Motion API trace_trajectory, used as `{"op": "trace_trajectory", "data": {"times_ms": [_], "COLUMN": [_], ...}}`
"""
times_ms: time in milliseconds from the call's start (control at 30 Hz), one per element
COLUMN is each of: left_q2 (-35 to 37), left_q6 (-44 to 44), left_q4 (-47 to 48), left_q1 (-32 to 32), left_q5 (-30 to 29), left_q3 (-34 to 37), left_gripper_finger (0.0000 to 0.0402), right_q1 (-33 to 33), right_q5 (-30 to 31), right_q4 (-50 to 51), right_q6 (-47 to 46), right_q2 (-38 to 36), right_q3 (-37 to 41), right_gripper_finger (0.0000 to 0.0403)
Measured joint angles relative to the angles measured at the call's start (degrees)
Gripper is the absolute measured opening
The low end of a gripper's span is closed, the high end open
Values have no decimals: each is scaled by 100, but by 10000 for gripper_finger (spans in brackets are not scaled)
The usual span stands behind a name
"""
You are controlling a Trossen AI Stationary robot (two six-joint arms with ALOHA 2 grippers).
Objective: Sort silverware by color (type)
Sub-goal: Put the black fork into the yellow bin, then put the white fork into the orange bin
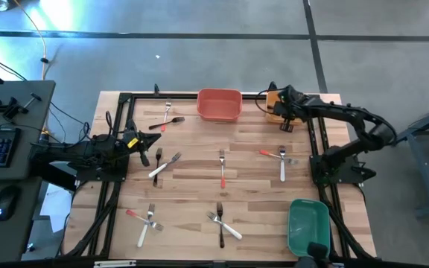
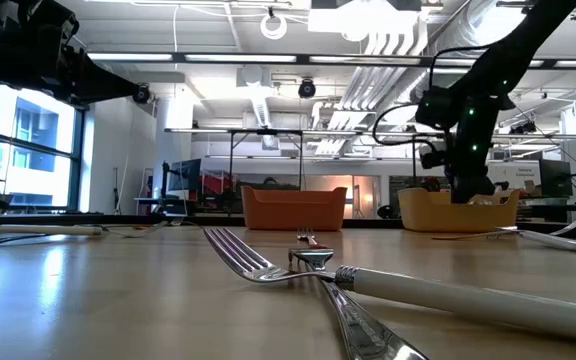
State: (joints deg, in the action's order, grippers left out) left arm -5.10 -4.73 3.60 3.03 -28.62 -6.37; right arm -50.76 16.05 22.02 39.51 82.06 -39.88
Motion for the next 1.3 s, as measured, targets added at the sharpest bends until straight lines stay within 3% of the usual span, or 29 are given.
{"op": "trace_trajectory", "data": {"times_ms": [833,1133,1300], "left_q2": [0,0,-24], "left_q6": [2,2,-36], "left_q4": [-2,-2,-26], "left_q1": [1,0,0], "left_q5": [0,0,-1], "left_q3": [0,0,-1], "left_gripper_finger": [5,5,5], "right_q1": [28,28,92], "right_q5": [48,52,736], "right_q4": [328,359,576], "right_q6": [-564,-760,-738], "right_q2": [221,218,-10], "right_q3": [-227,-247,-247], "right_gripper_finger": [2,78,63]}}
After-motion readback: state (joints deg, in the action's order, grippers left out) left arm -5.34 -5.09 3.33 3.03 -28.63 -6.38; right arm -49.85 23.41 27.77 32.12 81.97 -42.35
